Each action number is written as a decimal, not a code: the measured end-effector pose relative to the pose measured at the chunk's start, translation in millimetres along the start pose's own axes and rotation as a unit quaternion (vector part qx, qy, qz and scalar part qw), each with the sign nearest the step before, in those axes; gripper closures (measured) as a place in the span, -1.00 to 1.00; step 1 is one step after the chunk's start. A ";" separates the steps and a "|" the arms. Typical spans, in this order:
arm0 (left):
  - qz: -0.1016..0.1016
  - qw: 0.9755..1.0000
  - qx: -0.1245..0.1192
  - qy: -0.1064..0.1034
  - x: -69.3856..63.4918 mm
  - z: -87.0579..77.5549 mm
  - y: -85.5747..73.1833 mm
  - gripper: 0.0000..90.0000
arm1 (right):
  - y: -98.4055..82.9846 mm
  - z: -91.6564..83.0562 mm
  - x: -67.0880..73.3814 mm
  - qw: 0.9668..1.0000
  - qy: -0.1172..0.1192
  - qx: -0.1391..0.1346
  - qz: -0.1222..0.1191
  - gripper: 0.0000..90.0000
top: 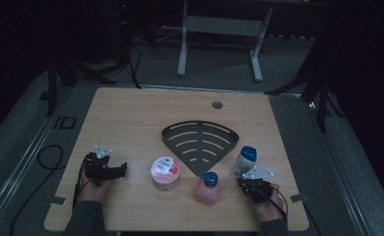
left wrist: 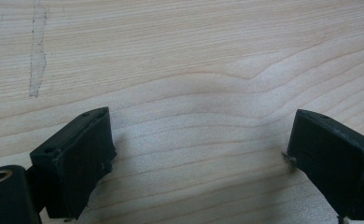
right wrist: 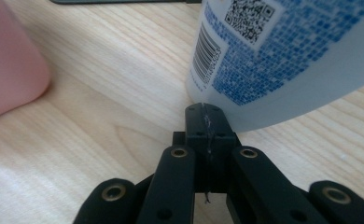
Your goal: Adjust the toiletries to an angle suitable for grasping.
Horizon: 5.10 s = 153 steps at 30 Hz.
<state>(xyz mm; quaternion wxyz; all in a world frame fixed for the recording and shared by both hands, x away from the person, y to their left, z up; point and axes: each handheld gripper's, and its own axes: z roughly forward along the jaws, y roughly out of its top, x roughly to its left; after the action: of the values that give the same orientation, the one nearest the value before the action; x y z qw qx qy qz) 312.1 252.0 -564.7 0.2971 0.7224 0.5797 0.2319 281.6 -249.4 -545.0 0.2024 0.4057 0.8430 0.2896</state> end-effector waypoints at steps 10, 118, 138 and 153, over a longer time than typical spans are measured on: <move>0.000 1.000 0.000 0.000 0.0 0.0 0.0 -0.85 | 3.7 3.8 -6.6 1.000 -0.018 0.004 -0.003 1.00; -0.001 1.000 0.000 0.000 -0.3 0.0 0.0 -0.85 | 63.9 -102.6 62.3 0.980 0.069 -0.167 -0.080 0.19; -0.001 1.000 0.000 0.000 -0.3 0.0 0.0 -0.85 | 80.5 -96.2 104.2 0.968 0.120 -0.179 -0.126 0.72; -0.001 1.000 0.000 0.000 -0.3 0.0 0.0 -0.85 | 73.1 -64.3 120.4 0.974 0.129 -0.138 -0.122 1.00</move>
<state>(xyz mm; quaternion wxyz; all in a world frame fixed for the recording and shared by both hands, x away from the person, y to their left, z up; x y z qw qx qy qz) 312.0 251.7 -564.7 0.2974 0.7219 0.5803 0.2317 215.1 -137.0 -461.8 0.1800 0.2266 0.8571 0.4262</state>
